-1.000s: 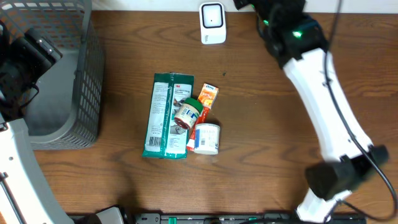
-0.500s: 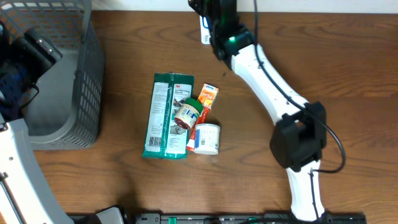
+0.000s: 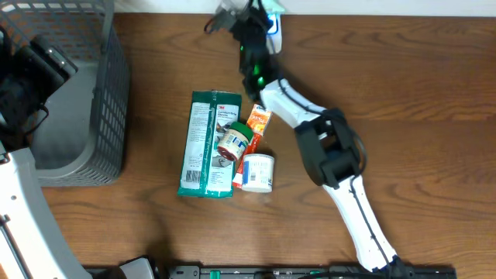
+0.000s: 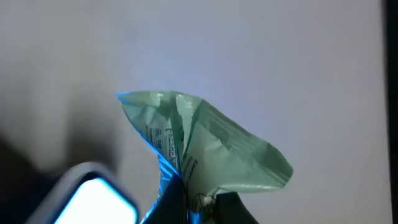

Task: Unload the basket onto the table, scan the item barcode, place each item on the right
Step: 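Hold the mint-green pouch up in front of the white scanner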

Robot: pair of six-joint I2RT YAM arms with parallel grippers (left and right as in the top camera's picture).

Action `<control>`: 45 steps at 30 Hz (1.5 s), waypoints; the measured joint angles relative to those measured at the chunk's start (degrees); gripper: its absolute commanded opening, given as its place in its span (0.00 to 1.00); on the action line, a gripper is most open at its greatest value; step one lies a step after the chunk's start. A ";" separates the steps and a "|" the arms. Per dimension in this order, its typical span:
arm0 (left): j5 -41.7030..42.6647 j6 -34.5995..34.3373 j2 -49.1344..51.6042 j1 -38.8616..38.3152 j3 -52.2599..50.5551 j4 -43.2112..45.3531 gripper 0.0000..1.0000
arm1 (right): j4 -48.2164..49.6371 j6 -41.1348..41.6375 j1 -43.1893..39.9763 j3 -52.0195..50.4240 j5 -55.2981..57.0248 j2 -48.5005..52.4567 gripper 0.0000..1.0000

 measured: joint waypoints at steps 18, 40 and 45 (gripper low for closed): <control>0.00 0.00 0.00 0.00 0.00 0.00 0.88 | 7.87 -4.33 0.70 0.00 0.57 3.19 0.01; 0.02 0.00 0.00 0.00 0.00 0.00 0.88 | 5.03 16.33 -1.31 0.00 1.73 3.19 0.01; 0.00 0.00 0.00 0.00 0.00 0.00 0.88 | 3.19 19.87 -1.31 0.00 2.84 3.19 0.01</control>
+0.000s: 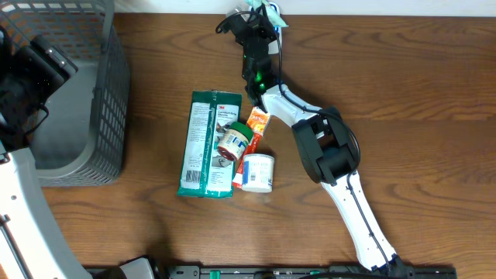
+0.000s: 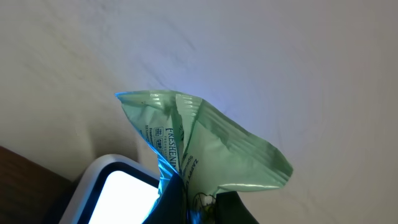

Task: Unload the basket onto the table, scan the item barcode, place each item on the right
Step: 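Hold the mint-green pouch up in front of the white scanner, then carry the pouch to the right side and release it on the table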

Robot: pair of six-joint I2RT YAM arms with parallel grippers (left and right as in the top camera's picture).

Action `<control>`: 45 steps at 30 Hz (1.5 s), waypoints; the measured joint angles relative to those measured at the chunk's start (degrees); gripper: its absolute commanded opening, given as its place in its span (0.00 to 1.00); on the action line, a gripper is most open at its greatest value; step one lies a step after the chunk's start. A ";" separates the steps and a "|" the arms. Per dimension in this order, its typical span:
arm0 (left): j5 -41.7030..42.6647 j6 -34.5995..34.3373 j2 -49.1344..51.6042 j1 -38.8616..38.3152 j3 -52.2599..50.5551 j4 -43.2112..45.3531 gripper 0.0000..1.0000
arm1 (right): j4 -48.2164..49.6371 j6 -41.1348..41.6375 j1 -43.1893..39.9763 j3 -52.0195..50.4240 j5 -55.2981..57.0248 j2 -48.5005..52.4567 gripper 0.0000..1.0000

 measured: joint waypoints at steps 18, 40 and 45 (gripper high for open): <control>0.00 0.00 0.00 0.00 0.00 0.00 0.88 | -2.16 2.73 0.35 0.24 2.12 0.00 0.02; 0.00 0.00 0.00 0.00 0.00 0.00 0.88 | -48.81 17.73 -0.74 -0.09 -2.51 -23.34 0.01; 0.00 0.00 0.00 0.00 0.00 0.00 0.88 | -71.30 28.92 -6.34 0.68 -13.97 -39.80 0.01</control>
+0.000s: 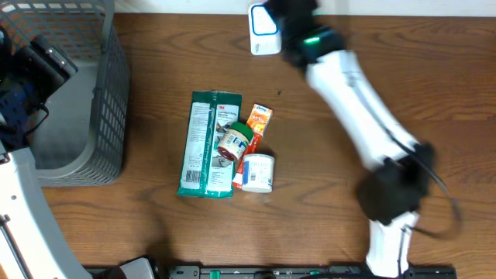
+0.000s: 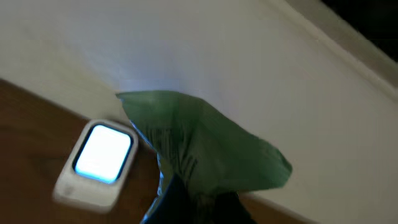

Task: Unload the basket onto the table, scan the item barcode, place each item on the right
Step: 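Carry the pouch to the right side and release it on the table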

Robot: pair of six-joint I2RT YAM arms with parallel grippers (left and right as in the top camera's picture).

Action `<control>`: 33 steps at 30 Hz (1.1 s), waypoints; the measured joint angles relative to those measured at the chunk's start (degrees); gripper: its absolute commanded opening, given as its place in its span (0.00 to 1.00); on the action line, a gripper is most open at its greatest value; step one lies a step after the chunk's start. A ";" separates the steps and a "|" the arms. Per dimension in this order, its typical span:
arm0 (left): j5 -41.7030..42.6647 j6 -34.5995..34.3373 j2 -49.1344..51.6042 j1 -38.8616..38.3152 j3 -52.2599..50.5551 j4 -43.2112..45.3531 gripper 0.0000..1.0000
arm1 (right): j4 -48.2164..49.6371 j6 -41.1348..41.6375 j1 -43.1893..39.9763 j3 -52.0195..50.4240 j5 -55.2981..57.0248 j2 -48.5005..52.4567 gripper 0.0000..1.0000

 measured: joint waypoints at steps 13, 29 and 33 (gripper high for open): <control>0.00 0.00 0.00 0.00 0.00 0.00 0.88 | -36.48 11.39 -27.15 -0.15 -19.52 -4.37 0.01; 0.00 0.00 0.00 0.00 0.00 0.00 0.88 | -49.46 11.93 -44.19 -1.53 -20.68 22.05 0.40; 0.00 0.00 0.00 0.00 0.00 0.00 0.88 | -50.23 10.19 -44.74 -1.55 -20.70 22.25 0.99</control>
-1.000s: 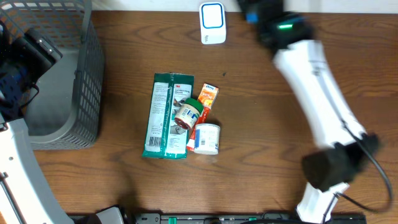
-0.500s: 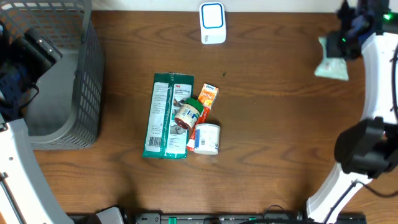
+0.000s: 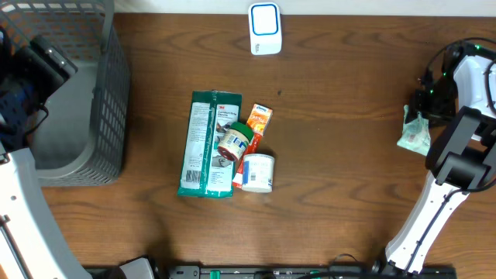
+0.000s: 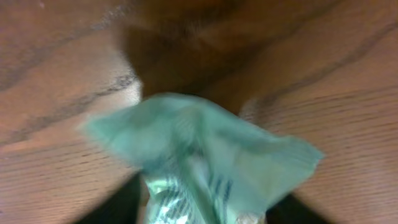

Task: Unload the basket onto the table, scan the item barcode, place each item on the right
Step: 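Carry the pouch to the right side and release it on the table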

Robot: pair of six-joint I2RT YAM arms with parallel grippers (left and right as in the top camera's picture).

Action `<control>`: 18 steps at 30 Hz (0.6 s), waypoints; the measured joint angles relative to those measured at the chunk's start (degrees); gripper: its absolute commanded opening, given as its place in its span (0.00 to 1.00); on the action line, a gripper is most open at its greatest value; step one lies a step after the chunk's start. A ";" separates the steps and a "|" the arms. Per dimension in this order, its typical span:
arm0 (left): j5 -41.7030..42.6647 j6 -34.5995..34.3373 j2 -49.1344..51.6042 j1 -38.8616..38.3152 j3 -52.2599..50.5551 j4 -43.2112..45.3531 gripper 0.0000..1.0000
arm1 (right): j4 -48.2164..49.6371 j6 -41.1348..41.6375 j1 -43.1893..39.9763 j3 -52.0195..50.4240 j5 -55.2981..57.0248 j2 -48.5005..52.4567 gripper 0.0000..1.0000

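A crumpled light-green packet (image 3: 414, 135) rests on the wooden table (image 3: 341, 178) at the far right. My right gripper (image 3: 422, 108) is right over it, and in the right wrist view the green packet (image 4: 205, 155) fills the middle, blurred, with dark fingers (image 4: 115, 205) spread on either side, so the gripper looks open. The white scanner (image 3: 264, 29) with its blue-lit face stands at the table's back edge, far to the left of the packet. My left arm's dark end (image 3: 35, 66) hangs over the basket; its fingers do not show clearly.
A grey mesh basket (image 3: 108, 116) stands at the left. Mid-table lie a long green 3M pack (image 3: 208, 144), a small jar (image 3: 234, 142), an orange sachet (image 3: 260, 120) and a white tub (image 3: 256, 172). The right arm's links (image 3: 457, 155) run along the right edge.
My right gripper was beside the scanner at the back edge, shut on the green packet. Now it is at the far right, low over the table, fingers spread and the packet on the wood.
First my right gripper held the green packet up by the scanner at the back edge, and still did at the second moment. Then it held it just right of the scanner. Now the packet lies on the table at the far right.
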 measured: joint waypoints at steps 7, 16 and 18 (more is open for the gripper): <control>0.02 0.00 0.00 0.00 0.00 0.00 0.88 | -1.31 -0.81 0.04 2.71 0.94 0.20 0.99; 0.02 0.00 0.00 0.00 0.00 0.00 0.88 | -7.02 -0.31 0.13 10.99 -7.96 -6.43 0.99; 0.00 0.00 0.00 0.00 0.00 0.00 0.88 | -7.17 -0.28 0.26 11.50 -12.72 -9.86 0.99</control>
